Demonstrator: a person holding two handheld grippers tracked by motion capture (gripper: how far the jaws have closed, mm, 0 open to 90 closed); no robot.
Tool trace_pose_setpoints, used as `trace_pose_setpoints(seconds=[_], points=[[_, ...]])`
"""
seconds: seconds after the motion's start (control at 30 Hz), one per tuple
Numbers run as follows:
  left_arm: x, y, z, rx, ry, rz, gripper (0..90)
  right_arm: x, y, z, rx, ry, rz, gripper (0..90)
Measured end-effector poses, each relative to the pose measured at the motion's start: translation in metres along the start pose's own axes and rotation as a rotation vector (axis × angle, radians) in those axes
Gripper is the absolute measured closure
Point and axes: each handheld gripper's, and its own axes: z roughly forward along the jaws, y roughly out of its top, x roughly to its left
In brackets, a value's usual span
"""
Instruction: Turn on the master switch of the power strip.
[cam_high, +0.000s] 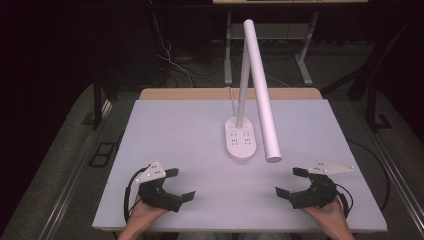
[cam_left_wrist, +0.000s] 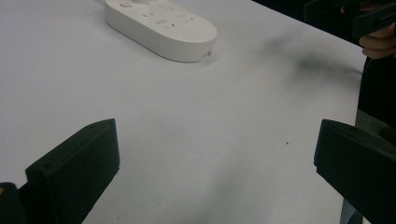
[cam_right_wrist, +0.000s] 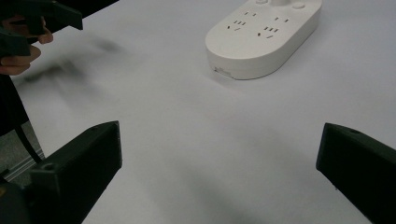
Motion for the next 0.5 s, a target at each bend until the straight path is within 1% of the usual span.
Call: trace_pose_setpoints(seconds=[0.1, 0.37, 0.5], points=[[0.0, -0.0003, -0.0002, -0.002, 0.003, -0.002, 0.0, -0.0013, -0.0001, -0.0001, 0.005, 0.007, 0.011, 0.0], [0.0004, -0.0003, 0.0002, -0.001, 0.004, -0.003, 0.0, -0.0028, -0.0015, -0.0003, 0.017, 0.018, 0.016, 0.0], [0.0007, -0.0006, 0.0012, 0.008, -0.001, -0.008, 0.0, -0.0021, -0.0016, 0.0003, 0.027, 0.024, 0.018, 0.0]])
